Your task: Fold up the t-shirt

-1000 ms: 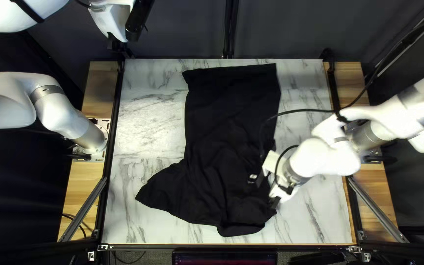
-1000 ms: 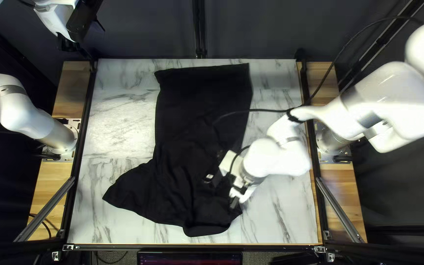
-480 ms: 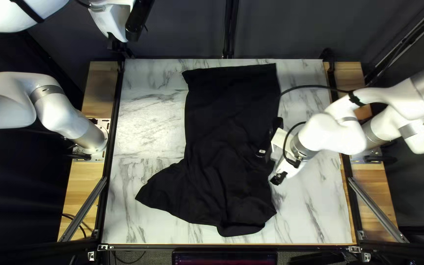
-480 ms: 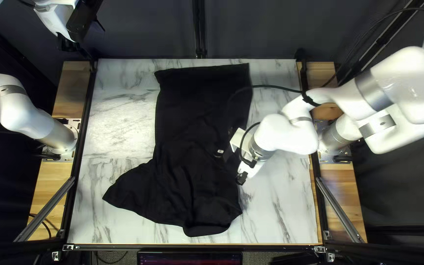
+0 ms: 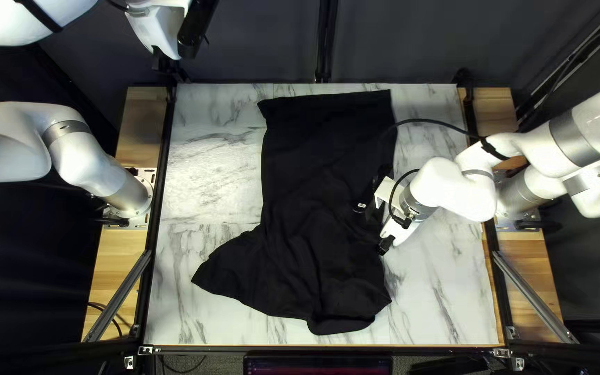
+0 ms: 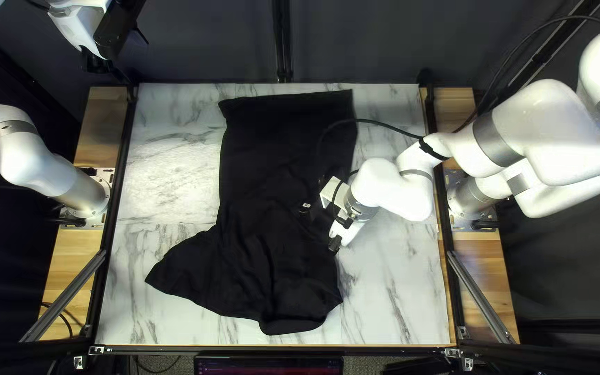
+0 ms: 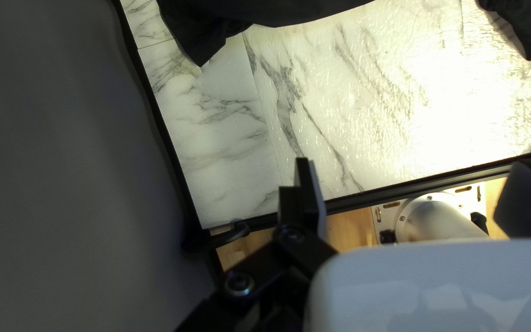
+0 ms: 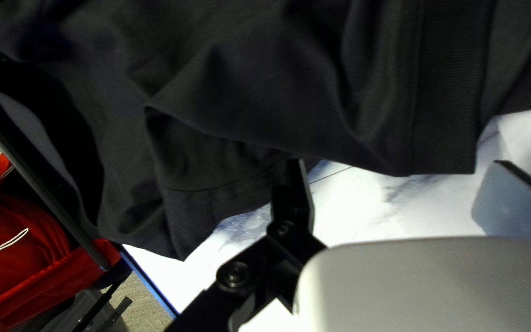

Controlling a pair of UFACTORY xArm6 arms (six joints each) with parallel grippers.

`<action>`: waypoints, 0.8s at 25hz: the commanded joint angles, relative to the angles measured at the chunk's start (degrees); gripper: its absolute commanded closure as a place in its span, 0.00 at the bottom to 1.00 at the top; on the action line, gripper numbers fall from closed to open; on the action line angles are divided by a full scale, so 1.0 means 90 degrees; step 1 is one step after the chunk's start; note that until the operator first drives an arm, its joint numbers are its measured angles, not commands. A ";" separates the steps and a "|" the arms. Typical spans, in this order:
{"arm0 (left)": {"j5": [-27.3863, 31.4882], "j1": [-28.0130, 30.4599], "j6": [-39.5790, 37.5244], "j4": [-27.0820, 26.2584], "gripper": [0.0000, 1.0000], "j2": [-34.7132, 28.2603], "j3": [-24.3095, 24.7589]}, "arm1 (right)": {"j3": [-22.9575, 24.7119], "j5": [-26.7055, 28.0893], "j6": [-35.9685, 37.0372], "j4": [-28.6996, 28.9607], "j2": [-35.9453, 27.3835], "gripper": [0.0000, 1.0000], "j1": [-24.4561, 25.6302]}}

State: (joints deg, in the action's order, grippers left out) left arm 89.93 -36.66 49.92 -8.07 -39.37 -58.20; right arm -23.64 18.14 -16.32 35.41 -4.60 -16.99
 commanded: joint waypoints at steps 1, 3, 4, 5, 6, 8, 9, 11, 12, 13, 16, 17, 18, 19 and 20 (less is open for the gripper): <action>0.0000 0.0000 0.0000 0.0000 0.00 0.0000 0.0000 | -0.0147 -0.0002 0.0348 0.0329 0.0232 0.09 -0.0002; 0.0000 0.0000 0.0000 0.0000 0.00 0.0000 0.0000 | -0.0270 -0.0007 0.0502 0.0516 0.0386 0.08 -0.0059; 0.0000 0.0000 0.0000 0.0000 0.00 0.0000 0.0000 | -0.0321 -0.0005 0.0561 0.0590 0.0442 0.07 -0.0085; 0.0000 0.0000 0.0000 0.0000 0.00 0.0000 0.0000 | -0.0374 -0.0008 0.0600 0.0651 0.0501 0.07 -0.0117; 0.0000 0.0000 0.0000 0.0000 0.00 0.0000 0.0000 | -0.0463 -0.0009 0.0659 0.0748 0.0594 0.07 -0.0178; 0.0000 0.0000 0.0000 0.0000 0.00 0.0000 0.0000 | -0.0602 -0.0009 0.0667 0.0842 0.0709 0.06 -0.0303; 0.0000 0.0000 0.0000 0.0000 0.00 0.0000 0.0000 | -0.0661 0.0003 0.0594 0.0807 0.0731 0.06 -0.0360; 0.0000 0.0000 0.0000 0.0000 0.00 0.0000 0.0000 | -0.0786 0.0046 0.0306 0.0597 0.0733 0.06 -0.0475; 0.0000 0.0000 0.0000 0.0000 0.00 0.0000 0.0000 | -0.0839 0.0067 0.0165 0.0476 0.0731 0.06 -0.0513; 0.0000 0.0000 0.0000 0.0000 0.00 0.0000 0.0000 | -0.0938 0.0112 -0.0108 0.0218 0.0726 0.06 -0.0568; 0.0000 0.0000 0.0000 0.0000 0.00 0.0000 0.0000 | -0.1150 0.0243 -0.0669 -0.0366 0.0700 0.06 -0.0651; 0.0000 0.0000 0.0000 0.0000 0.00 0.0000 0.0000 | -0.1183 0.0257 -0.0742 -0.0445 0.0698 0.06 -0.0668; 0.0000 0.0000 0.0000 0.0000 0.00 0.0000 0.0000 | -0.1220 0.0256 -0.0799 -0.0514 0.0700 0.06 -0.0698; 0.0000 0.0000 0.0000 0.0000 0.00 0.0000 0.0000 | -0.1252 0.0244 -0.0805 -0.0523 0.0719 0.06 -0.0720; 0.0000 0.0000 0.0000 0.0000 0.00 0.0000 0.0000 | -0.1258 0.0234 -0.0795 -0.0517 0.0723 0.06 -0.0728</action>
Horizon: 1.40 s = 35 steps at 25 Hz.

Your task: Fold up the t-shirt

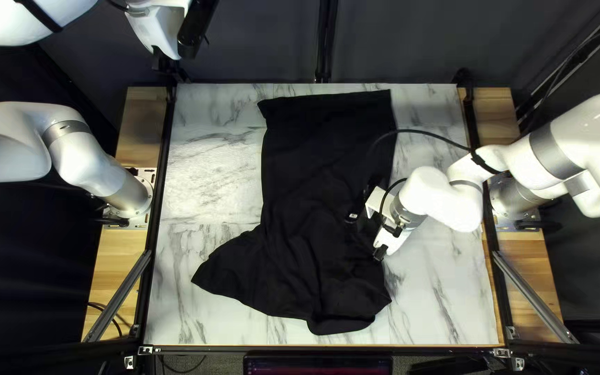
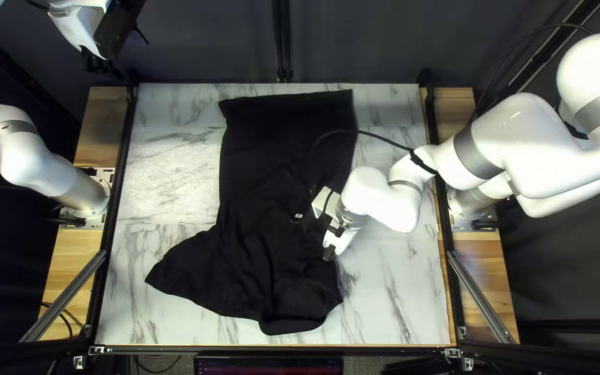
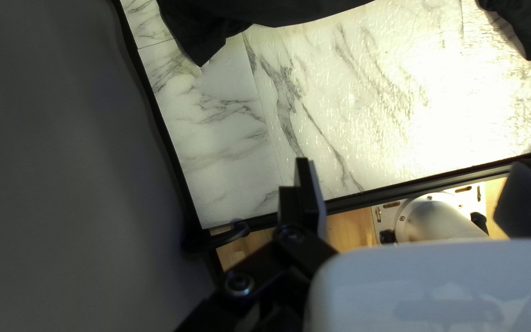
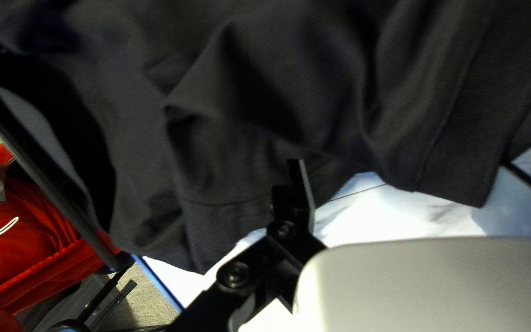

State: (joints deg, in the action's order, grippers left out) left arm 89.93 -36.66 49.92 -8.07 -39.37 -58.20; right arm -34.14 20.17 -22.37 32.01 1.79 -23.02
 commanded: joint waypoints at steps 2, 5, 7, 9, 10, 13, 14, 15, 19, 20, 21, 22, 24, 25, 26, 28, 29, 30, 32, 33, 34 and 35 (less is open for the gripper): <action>0.0000 0.0000 0.0000 0.0000 0.00 0.0000 0.0000 | -0.0135 -0.0016 -0.0132 -0.0152 0.0051 0.05 -0.0092; 0.0000 0.0000 0.0000 0.0000 0.00 0.0000 0.0000 | -0.0002 -0.0019 -0.0130 -0.0187 -0.0087 0.05 -0.0071; 0.0000 0.0000 0.0000 0.0000 0.00 0.0000 0.0000 | 0.0139 0.0056 -0.0187 -0.0313 -0.0284 0.04 0.0027; 0.0000 0.0000 0.0000 0.0000 0.00 0.0000 0.0000 | 0.0249 0.0157 -0.0129 -0.0373 -0.0438 0.04 0.0188; 0.0000 0.0000 0.0000 0.0000 0.00 0.0000 0.0000 | 0.0277 0.0187 -0.0080 -0.0368 -0.0473 0.03 0.0244; 0.0000 0.0000 0.0000 0.0000 0.00 0.0000 0.0000 | 0.0341 0.0296 0.0329 -0.0199 -0.0528 0.03 0.0554; 0.0000 0.0000 0.0000 0.0000 0.00 0.0000 0.0000 | 0.0342 0.0320 0.0458 -0.0139 -0.0513 0.03 0.0643; 0.0000 0.0000 0.0000 0.0000 0.00 0.0000 0.0000 | 0.0343 0.0330 0.0549 -0.0085 -0.0501 0.03 0.0694; 0.0000 0.0000 0.0000 0.0000 0.00 0.0000 0.0000 | 0.0399 0.0332 0.1123 0.0363 -0.0403 0.03 0.0900; 0.0000 0.0000 0.0000 0.0000 0.00 0.0000 0.0000 | 0.0404 0.0326 0.1203 0.0440 -0.0379 0.03 0.0910; 0.0000 0.0000 0.0000 0.0000 0.00 0.0000 0.0000 | 0.0397 0.0324 0.1324 0.0565 -0.0337 0.03 0.0922; 0.0000 0.0000 0.0000 0.0000 0.00 0.0000 0.0000 | 0.0387 0.0329 0.1363 0.0605 -0.0319 0.03 0.0927; 0.0000 0.0000 0.0000 0.0000 0.00 0.0000 0.0000 | 0.0312 0.0379 0.1420 0.0654 -0.0273 0.03 0.0950; 0.0000 0.0000 0.0000 0.0000 0.00 0.0000 0.0000 | 0.0286 0.0396 0.1424 0.0650 -0.0261 0.02 0.0957; 0.0000 0.0000 0.0000 0.0000 0.00 0.0000 0.0000 | 0.0236 0.0422 0.1427 0.0638 -0.0235 0.02 0.0968; 0.0000 0.0000 0.0000 0.0000 0.00 0.0000 0.0000 | 0.0109 0.0447 0.1478 0.0651 -0.0126 0.03 0.0991; 0.0000 0.0000 0.0000 0.0000 0.00 0.0000 0.0000 | 0.0040 0.0452 0.1534 0.0678 -0.0049 0.03 0.1008; 0.0000 0.0000 0.0000 0.0000 0.00 0.0000 0.0000 | 0.0001 0.0454 0.1587 0.0705 0.0001 0.02 0.1026; 0.0000 0.0000 0.0000 0.0000 0.00 0.0000 0.0000 | -0.0086 0.0460 0.1811 0.0837 0.0140 0.02 0.1108; 0.0000 0.0000 0.0000 0.0000 0.00 0.0000 0.0000 | -0.0117 0.0464 0.1943 0.0913 0.0199 0.02 0.1163; 0.0000 0.0000 0.0000 0.0000 0.00 0.0000 0.0000 | -0.0152 0.0475 0.2038 0.0954 0.0244 0.03 0.1217; 0.0000 0.0000 0.0000 0.0000 0.00 0.0000 0.0000 | -0.0182 0.0485 0.2093 0.0964 0.0276 0.02 0.1258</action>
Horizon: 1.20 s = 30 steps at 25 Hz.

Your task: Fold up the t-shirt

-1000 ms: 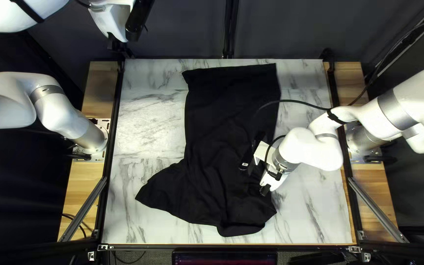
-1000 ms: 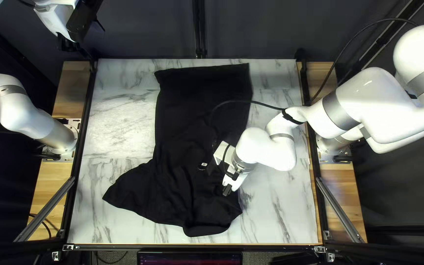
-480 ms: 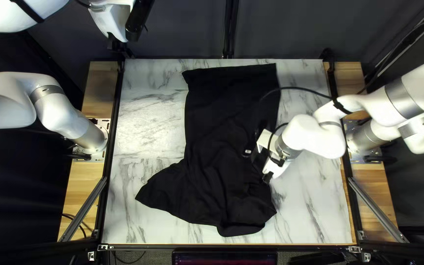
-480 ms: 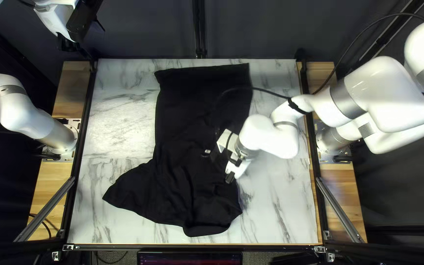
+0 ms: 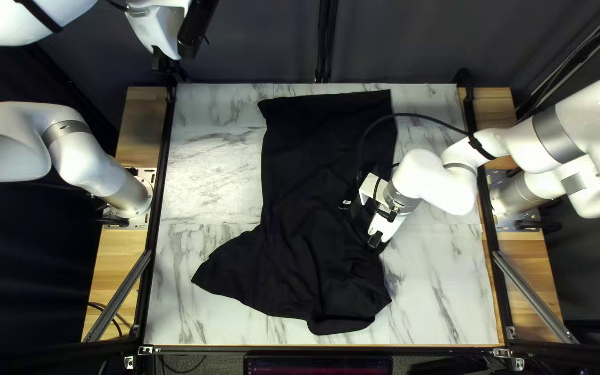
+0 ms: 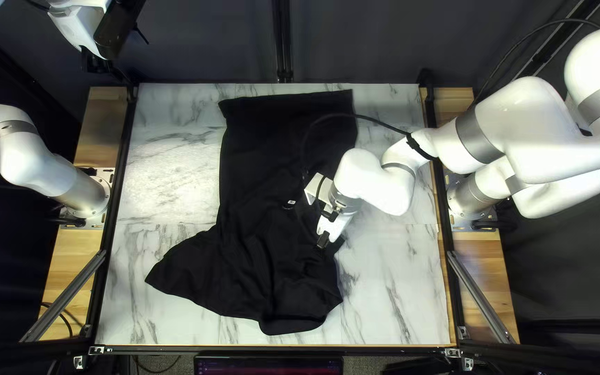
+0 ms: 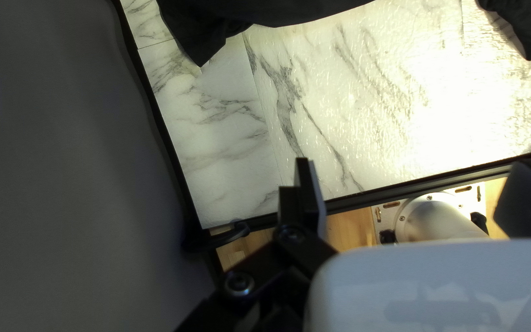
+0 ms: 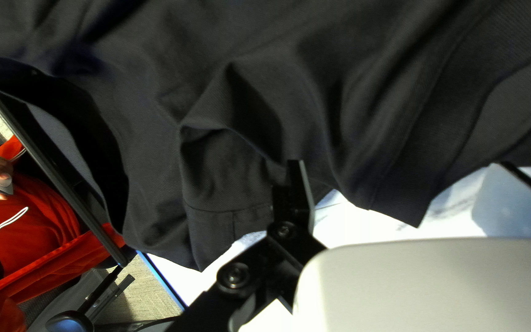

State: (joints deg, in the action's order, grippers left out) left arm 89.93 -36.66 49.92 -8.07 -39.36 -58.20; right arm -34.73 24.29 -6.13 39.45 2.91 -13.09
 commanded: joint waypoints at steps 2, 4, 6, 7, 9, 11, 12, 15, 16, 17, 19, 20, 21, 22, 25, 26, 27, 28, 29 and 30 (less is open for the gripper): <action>0.0000 0.0000 0.0000 0.0000 0.00 0.0000 0.0000 | -0.0168 0.0035 0.0392 0.0091 0.0207 0.02 0.0273; 0.0000 0.0000 0.0000 0.0000 0.00 0.0000 0.0000 | -0.0156 -0.0020 0.0533 0.0069 0.0217 0.02 0.0389; 0.0000 0.0000 0.0000 0.0000 0.00 0.0000 0.0000 | -0.0157 -0.0060 0.0646 0.0062 0.0231 0.01 0.0477; 0.0000 0.0000 0.0000 0.0000 0.00 0.0000 0.0000 | -0.0154 -0.0074 0.0666 0.0063 0.0231 0.01 0.0487; 0.0000 0.0000 0.0000 0.0000 0.00 0.0000 0.0000 | -0.0187 -0.0098 0.0811 0.0095 0.0272 0.01 0.0583; 0.0000 0.0000 0.0000 0.0000 0.00 0.0000 0.0000 | -0.0259 -0.0103 0.0961 0.0151 0.0338 0.01 0.0662; 0.0000 0.0000 0.0000 0.0000 0.00 0.0000 0.0000 | -0.0280 -0.0105 0.0999 0.0168 0.0356 0.02 0.0678; 0.0000 0.0000 0.0000 0.0000 0.00 0.0000 0.0000 | -0.0415 -0.0073 0.1184 0.0218 0.0431 0.02 0.0794; 0.0000 0.0000 0.0000 0.0000 0.00 0.0000 0.0000 | -0.0459 -0.0056 0.1233 0.0216 0.0440 0.02 0.0834; 0.0000 0.0000 0.0000 0.0000 0.00 0.0000 0.0000 | -0.0499 -0.0031 0.1240 0.0192 0.0444 0.02 0.0862; 0.0000 0.0000 0.0000 0.0000 0.00 0.0000 0.0000 | -0.0596 0.0020 0.1261 0.0132 0.0444 0.02 0.0924; 0.0000 0.0000 0.0000 0.0000 0.00 0.0000 0.0000 | -0.0607 0.0023 0.1269 0.0125 0.0440 0.02 0.0931; 0.0000 0.0000 0.0000 0.0000 0.00 0.0000 0.0000 | -0.0643 0.0045 0.1282 0.0103 0.0429 0.02 0.0957; 0.0000 0.0000 0.0000 0.0000 0.00 0.0000 0.0000 | -0.0670 0.0062 0.1277 0.0083 0.0422 0.01 0.0971; 0.0000 0.0000 0.0000 0.0000 0.00 0.0000 0.0000 | -0.0781 0.0118 0.1235 -0.0011 0.0407 0.01 0.1003; 0.0000 0.0000 0.0000 0.0000 0.00 0.0000 0.0000 | -0.0852 0.0168 0.1192 -0.0115 0.0410 0.01 0.1046; 0.0000 0.0000 0.0000 0.0000 0.00 0.0000 0.0000 | -0.0883 0.0196 0.1178 -0.0168 0.0413 0.00 0.1076; 0.0000 0.0000 0.0000 0.0000 0.00 0.0000 0.0000 | -0.0928 0.0249 0.1165 -0.0262 0.0416 0.00 0.1146; 0.0000 0.0000 0.0000 0.0000 0.00 0.0000 0.0000 | -0.0946 0.0283 0.1178 -0.0305 0.0415 0.00 0.1197; 0.0000 0.0000 0.0000 0.0000 0.00 0.0000 0.0000 | -0.0957 0.0305 0.1189 -0.0329 0.0416 0.00 0.1229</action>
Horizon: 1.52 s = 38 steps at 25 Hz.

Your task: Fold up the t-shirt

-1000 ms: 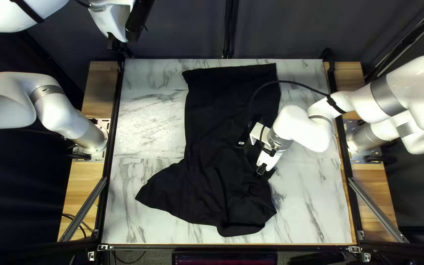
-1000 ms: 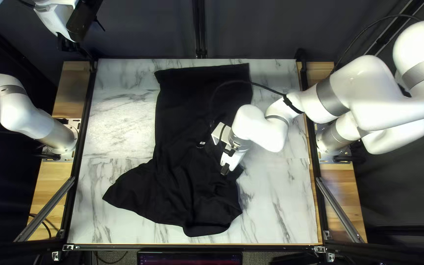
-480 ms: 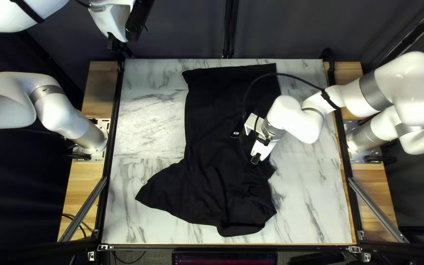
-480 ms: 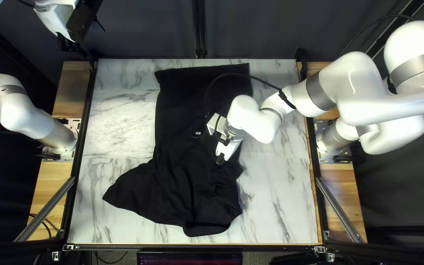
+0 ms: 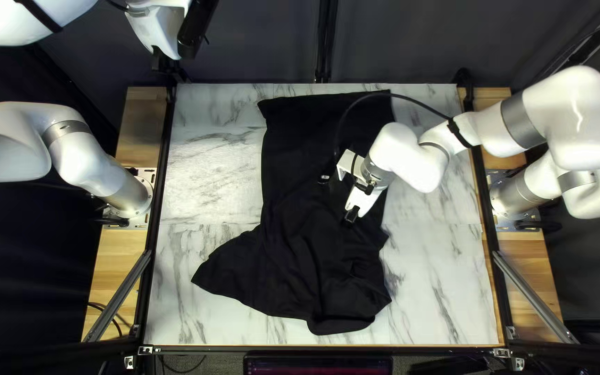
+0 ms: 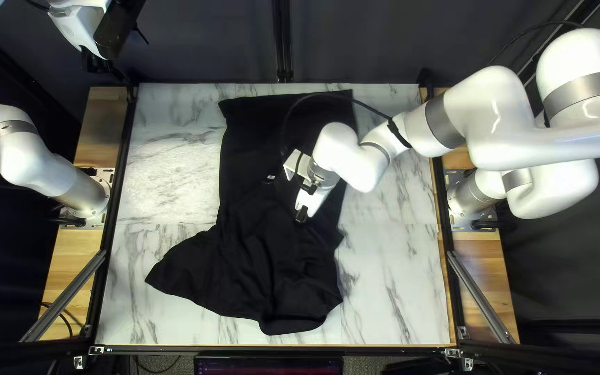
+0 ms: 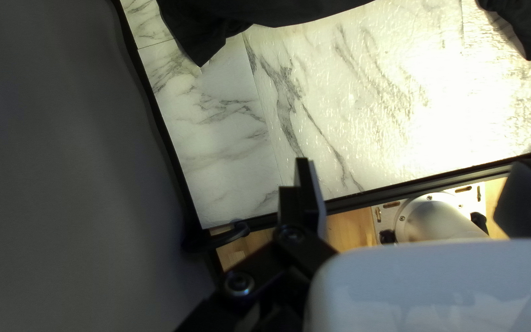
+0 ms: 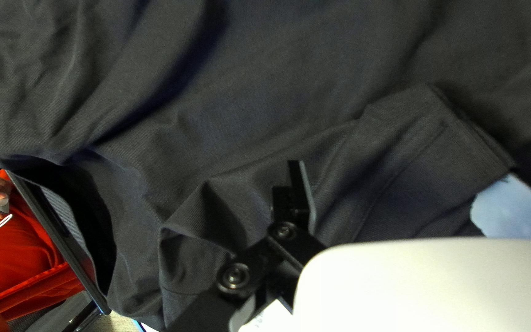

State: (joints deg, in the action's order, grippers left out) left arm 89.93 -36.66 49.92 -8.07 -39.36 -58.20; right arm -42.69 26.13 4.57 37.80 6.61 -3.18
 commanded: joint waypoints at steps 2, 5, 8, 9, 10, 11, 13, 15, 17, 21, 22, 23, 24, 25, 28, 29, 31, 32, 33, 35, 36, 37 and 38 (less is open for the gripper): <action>0.0000 0.0000 0.0000 0.0000 0.00 0.0000 0.0000 | -0.0109 0.0168 -0.0032 -0.0258 0.0004 0.00 0.0189; 0.0000 0.0000 0.0000 0.0000 0.00 0.0000 0.0000 | -0.0022 0.0222 -0.0222 -0.0467 -0.0133 0.00 0.0174; 0.0000 0.0000 0.0000 0.0000 0.00 0.0000 0.0000 | 0.0443 0.0050 -0.0538 -0.0537 -0.0476 0.00 -0.0103; 0.0000 0.0000 0.0000 0.0000 0.00 0.0000 0.0000 | 0.0665 -0.0071 -0.0657 -0.0501 -0.0598 0.00 -0.0267; 0.0000 0.0000 0.0000 0.0000 0.00 0.0000 0.0000 | 0.0792 -0.0138 -0.0750 -0.0497 -0.0671 0.00 -0.0367; 0.0000 0.0000 0.0000 0.0000 0.00 0.0000 0.0000 | 0.1027 -0.0251 -0.0982 -0.0539 -0.0821 0.00 -0.0560; 0.0000 0.0000 0.0000 0.0000 0.00 0.0000 0.0000 | 0.1394 -0.0409 -0.1443 -0.0659 -0.1090 0.00 -0.0899; 0.0000 0.0000 0.0000 0.0000 0.00 0.0000 0.0000 | 0.1667 -0.0509 -0.1938 -0.0836 -0.1325 0.00 -0.1216; 0.0000 0.0000 0.0000 0.0000 0.00 0.0000 0.0000 | 0.1812 -0.0571 -0.2350 -0.0988 -0.1440 0.00 -0.1455; 0.0000 0.0000 0.0000 0.0000 0.00 0.0000 0.0000 | 0.2030 -0.0876 -0.2583 -0.0738 -0.1409 0.00 -0.1831; 0.0000 0.0000 0.0000 0.0000 0.00 0.0000 0.0000 | 0.2055 -0.0953 -0.2509 -0.0600 -0.1368 0.00 -0.1871; 0.0000 0.0000 0.0000 0.0000 0.00 0.0000 0.0000 | 0.2076 -0.1072 -0.2331 -0.0325 -0.1279 0.00 -0.1924; 0.0000 0.0000 0.0000 0.0000 0.00 0.0000 0.0000 | 0.2072 -0.1122 -0.2235 -0.0181 -0.1231 0.00 -0.1944; 0.0000 0.0000 0.0000 0.0000 0.00 0.0000 0.0000 | 0.2058 -0.1161 -0.2156 -0.0068 -0.1182 0.00 -0.1960; 0.0000 0.0000 0.0000 0.0000 0.00 0.0000 0.0000 | 0.1995 -0.1265 -0.1892 0.0302 -0.1004 0.02 -0.2001; 0.0000 0.0000 0.0000 0.0000 0.00 0.0000 0.0000 | 0.2014 -0.1296 -0.1824 0.0405 -0.0982 0.02 -0.2015; 0.0000 0.0000 0.0000 0.0000 0.00 0.0000 0.0000 | 0.2104 -0.1348 -0.1705 0.0594 -0.0998 0.03 -0.2031; 0.0000 0.0000 0.0000 0.0000 0.00 0.0000 0.0000 | 0.2135 -0.1361 -0.1646 0.0677 -0.1004 0.03 -0.2027; 0.0000 0.0000 0.0000 0.0000 0.00 0.0000 0.0000 | 0.2145 -0.1365 -0.1600 0.0740 -0.1002 0.04 -0.2020; 0.0000 0.0000 0.0000 0.0000 0.00 0.0000 0.0000 | 0.2119 -0.1351 -0.1560 0.0783 -0.0977 0.06 -0.1997; 0.0000 0.0000 0.0000 0.0000 0.00 0.0000 0.0000 | 0.2060 -0.1334 -0.1505 0.0824 -0.0938 0.11 -0.1971; 0.0000 0.0000 0.0000 0.0000 0.00 0.0000 0.0000 | 0.2029 -0.1327 -0.1464 0.0858 -0.0922 0.14 -0.1960; 0.0000 0.0000 0.0000 0.0000 0.00 0.0000 0.0000 | 0.1969 -0.1307 -0.1432 0.0870 -0.0900 0.23 -0.1938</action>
State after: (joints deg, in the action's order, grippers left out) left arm 89.93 -36.66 49.92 -8.07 -39.36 -58.20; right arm -24.21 14.10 -8.92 45.24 -1.84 -20.97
